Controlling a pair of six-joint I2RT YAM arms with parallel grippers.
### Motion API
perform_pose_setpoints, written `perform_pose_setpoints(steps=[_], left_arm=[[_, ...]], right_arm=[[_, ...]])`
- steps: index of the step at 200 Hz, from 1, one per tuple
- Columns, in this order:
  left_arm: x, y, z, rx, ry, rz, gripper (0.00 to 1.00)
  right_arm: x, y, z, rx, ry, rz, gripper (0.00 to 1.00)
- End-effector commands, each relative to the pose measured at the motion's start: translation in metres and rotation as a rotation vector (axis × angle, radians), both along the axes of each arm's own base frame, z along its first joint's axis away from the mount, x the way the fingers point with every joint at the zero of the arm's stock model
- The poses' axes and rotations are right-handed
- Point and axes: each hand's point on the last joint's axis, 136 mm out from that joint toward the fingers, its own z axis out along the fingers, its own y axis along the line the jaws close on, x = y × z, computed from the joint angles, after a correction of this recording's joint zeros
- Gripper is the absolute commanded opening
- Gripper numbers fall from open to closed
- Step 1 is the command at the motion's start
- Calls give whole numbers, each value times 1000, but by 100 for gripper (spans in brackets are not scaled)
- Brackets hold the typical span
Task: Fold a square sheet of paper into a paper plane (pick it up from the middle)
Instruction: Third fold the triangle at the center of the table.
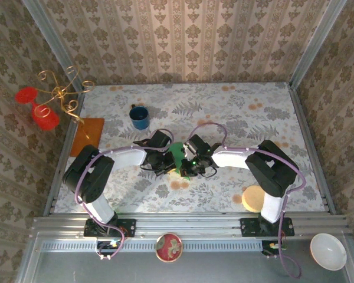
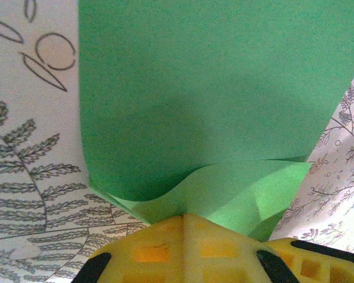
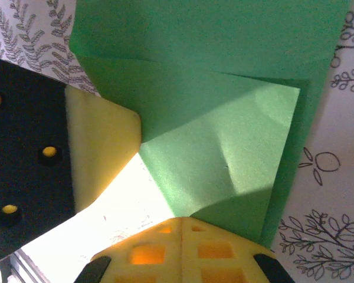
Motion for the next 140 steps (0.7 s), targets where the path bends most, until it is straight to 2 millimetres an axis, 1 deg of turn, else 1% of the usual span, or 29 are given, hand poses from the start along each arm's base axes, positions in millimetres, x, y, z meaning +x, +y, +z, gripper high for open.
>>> perform_pose_setpoints(steps=[1,16,41,51,60,74,96,140], left_arm=[[-16,26,-32,129,79,4,6],[-6,20,-20,88,27,-2,6],[15,11,16,33,-116,-60,7],[19,8,27,21,-156,-95,7],[20,3,32,8,-179,-125,7],[17,-4,33,-4,-186,-164,7],[11,-9,23,-7,-161,-185,7],[9,-16,12,-33,-128,-206,7]], right_arm=[[-12,-18,-23,-95,54,12,2],[-14,-21,-26,-110,63,15,1],[-15,-24,-29,-127,73,15,0],[-15,-23,-28,-127,74,15,0],[-15,-23,-29,-127,76,12,0],[-14,-22,-29,-127,77,10,0],[-13,-21,-29,-124,80,6,0],[-14,-22,-29,-126,86,4,0]])
